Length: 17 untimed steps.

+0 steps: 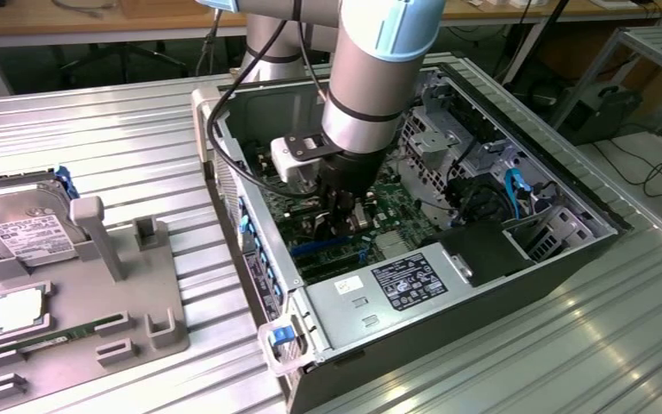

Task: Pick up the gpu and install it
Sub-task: 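Insert the gpu into the slot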

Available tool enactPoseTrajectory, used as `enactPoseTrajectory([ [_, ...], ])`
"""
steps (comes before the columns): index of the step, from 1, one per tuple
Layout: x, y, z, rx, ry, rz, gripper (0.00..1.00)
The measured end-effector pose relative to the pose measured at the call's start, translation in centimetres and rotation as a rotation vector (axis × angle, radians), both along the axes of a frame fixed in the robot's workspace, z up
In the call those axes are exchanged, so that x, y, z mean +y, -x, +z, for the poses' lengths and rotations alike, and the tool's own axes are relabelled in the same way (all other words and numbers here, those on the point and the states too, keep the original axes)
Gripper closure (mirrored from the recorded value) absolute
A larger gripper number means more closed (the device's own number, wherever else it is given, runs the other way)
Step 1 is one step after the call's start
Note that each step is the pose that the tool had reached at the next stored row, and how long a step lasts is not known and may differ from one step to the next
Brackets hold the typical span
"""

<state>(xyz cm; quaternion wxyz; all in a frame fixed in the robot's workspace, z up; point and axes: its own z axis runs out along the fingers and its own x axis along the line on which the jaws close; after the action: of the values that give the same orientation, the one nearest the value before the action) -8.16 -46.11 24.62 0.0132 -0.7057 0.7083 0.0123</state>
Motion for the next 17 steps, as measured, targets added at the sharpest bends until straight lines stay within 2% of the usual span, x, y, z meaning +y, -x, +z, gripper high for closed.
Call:
enactPoseTrajectory([
  [9, 0.00, 0.38, -0.04, 0.0003, 0.0000, 0.000, 0.73],
  [17, 0.00, 0.42, -0.53, 0.0010, -0.0003, 0.000, 0.73],
])
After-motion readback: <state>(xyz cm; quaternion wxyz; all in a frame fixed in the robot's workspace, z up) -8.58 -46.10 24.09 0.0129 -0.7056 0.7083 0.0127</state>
